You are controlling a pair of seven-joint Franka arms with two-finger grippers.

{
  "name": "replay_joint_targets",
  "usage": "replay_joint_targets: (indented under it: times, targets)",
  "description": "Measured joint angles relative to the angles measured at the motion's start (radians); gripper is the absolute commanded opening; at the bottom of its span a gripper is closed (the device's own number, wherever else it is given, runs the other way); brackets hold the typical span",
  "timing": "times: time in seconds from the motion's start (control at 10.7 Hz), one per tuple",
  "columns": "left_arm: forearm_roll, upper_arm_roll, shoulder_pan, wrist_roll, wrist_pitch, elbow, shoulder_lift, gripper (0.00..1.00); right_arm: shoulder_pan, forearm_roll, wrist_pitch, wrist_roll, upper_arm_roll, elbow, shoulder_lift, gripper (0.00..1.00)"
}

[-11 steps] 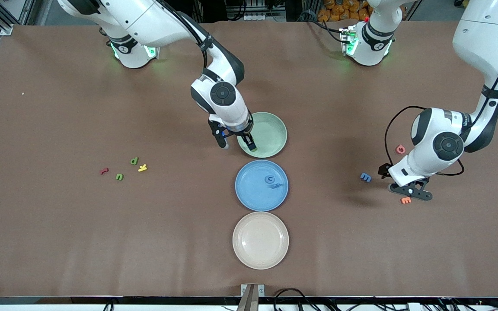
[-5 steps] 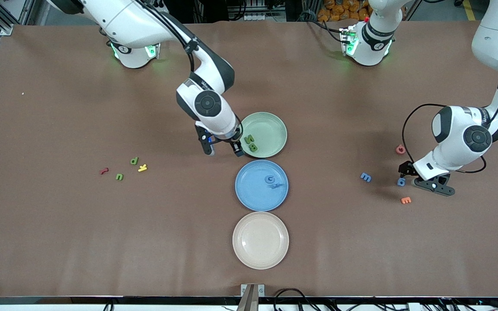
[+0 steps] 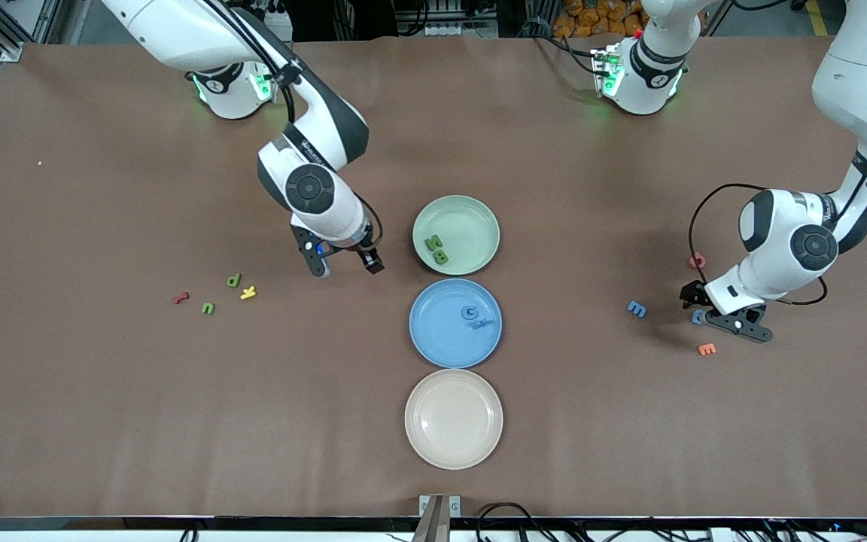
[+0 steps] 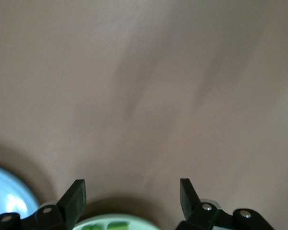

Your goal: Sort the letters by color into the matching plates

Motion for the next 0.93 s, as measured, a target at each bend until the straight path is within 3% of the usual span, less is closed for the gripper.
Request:
replay_joint_targets:
  times: [0.09,0.19,0.28,0.37,0.75,0.93]
  targets:
    - [0.0,0.0,-0.001,0.0,0.001,0.0,0.002,1.0,-0.02,0.0,-0.001,-0.045,0.001,-0.035,-0.019,0.87]
    - [0.0,0.0,-0.001,0.0,0.002,0.0,0.004,0.64,-0.042,-0.001,-0.008,-0.096,0.002,-0.067,-0.04,0.87]
    - [0.0,0.0,-0.002,0.0,0.002,0.0,0.004,0.05,-0.068,-0.001,-0.023,-0.154,0.002,-0.095,-0.061,0.87]
    - [0.0,0.0,-0.001,0.0,0.002,0.001,0.005,0.0,-0.099,-0.001,-0.043,-0.219,0.003,-0.119,-0.082,0.87]
    - [0.0,-0.003,-0.001,-0.001,0.003,0.008,0.002,0.0,-0.224,-0.002,-0.141,-0.494,-0.002,-0.158,-0.134,0.87]
    - [0.0,-0.002,0.001,-0.001,0.001,0.009,-0.004,0.0,-0.233,-0.002,-0.146,-0.615,-0.043,-0.175,-0.147,0.87]
